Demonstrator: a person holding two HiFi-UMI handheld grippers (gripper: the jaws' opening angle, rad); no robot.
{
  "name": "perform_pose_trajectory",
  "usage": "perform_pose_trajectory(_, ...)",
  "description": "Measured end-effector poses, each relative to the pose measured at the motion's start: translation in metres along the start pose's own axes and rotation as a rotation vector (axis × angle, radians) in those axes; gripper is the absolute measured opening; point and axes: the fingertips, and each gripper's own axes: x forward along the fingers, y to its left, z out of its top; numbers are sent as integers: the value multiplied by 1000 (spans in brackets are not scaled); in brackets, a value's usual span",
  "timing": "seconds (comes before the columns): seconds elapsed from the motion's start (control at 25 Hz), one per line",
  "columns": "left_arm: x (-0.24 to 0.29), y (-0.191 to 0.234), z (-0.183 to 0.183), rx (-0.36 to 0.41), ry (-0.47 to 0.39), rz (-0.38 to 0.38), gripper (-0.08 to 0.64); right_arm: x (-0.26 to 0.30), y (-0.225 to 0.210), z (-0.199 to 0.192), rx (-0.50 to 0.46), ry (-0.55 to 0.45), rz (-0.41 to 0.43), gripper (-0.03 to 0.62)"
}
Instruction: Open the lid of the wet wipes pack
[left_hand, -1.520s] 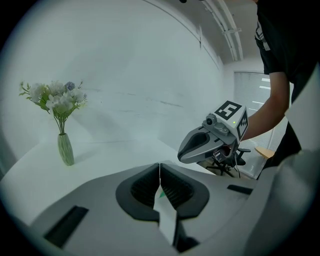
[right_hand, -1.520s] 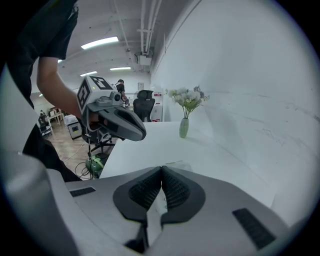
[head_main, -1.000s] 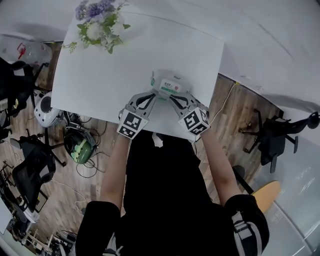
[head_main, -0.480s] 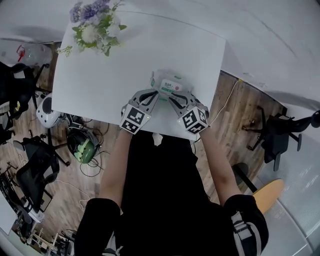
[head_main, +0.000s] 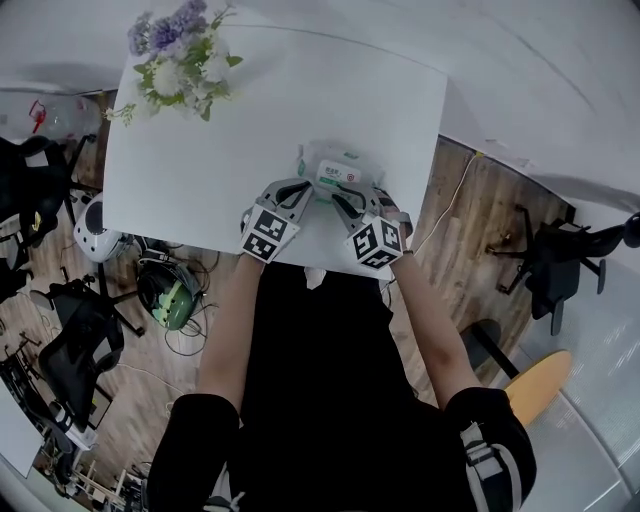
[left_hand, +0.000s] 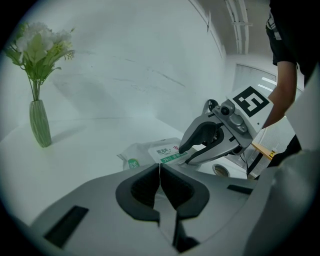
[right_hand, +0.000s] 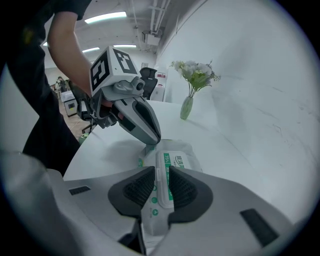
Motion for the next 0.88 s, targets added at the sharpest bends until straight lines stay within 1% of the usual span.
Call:
perform_pose_trajectory(0.52, 9, 4, -7, -25, 18, -34, 25, 11, -1, -2, -101, 58, -53, 106)
perform_pose_trajectory(0.88, 11, 6, -9, -43, 15, -53, 25, 12, 0, -1, -112, 79, -49, 89)
